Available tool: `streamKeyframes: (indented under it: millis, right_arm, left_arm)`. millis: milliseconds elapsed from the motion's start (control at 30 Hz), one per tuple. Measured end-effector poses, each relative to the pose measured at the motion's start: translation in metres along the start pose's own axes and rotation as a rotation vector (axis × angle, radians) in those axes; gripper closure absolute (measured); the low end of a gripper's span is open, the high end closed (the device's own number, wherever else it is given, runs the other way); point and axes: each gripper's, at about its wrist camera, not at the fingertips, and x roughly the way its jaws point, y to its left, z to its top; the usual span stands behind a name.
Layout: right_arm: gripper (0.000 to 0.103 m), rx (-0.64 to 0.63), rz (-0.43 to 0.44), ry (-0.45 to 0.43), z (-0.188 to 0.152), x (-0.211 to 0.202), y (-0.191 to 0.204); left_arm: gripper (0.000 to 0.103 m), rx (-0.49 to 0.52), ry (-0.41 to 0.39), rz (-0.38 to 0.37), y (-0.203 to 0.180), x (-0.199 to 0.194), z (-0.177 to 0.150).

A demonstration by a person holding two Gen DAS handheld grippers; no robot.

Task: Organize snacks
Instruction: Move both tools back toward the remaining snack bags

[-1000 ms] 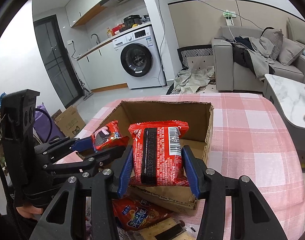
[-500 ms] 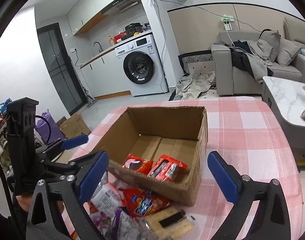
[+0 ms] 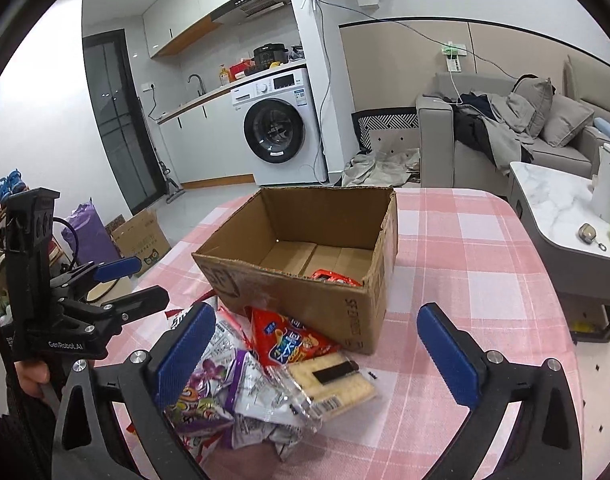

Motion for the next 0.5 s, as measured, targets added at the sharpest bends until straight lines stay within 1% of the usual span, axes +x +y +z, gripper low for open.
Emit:
streamKeyframes:
  millis: [267, 400, 500]
  right_arm:
    - [0.000, 0.000, -0.013, 0.023, -0.018, -0.006, 0.005]
    - [0.000, -0.010, -0.016, 0.044, -0.030, -0.007, 0.007]
    - [0.000, -0.007, -0.020, 0.076, -0.042, -0.004, 0.006]
  left_arm:
    - [0.001, 0.002, 0.002, 0.018, -0.002, -0.027, -0.027]
    - [0.001, 0.002, 0.016, 0.018, -0.004, -0.035, -0.035]
    - [0.001, -0.005, 0.024, 0.015, -0.008, -0.037, -0.041]
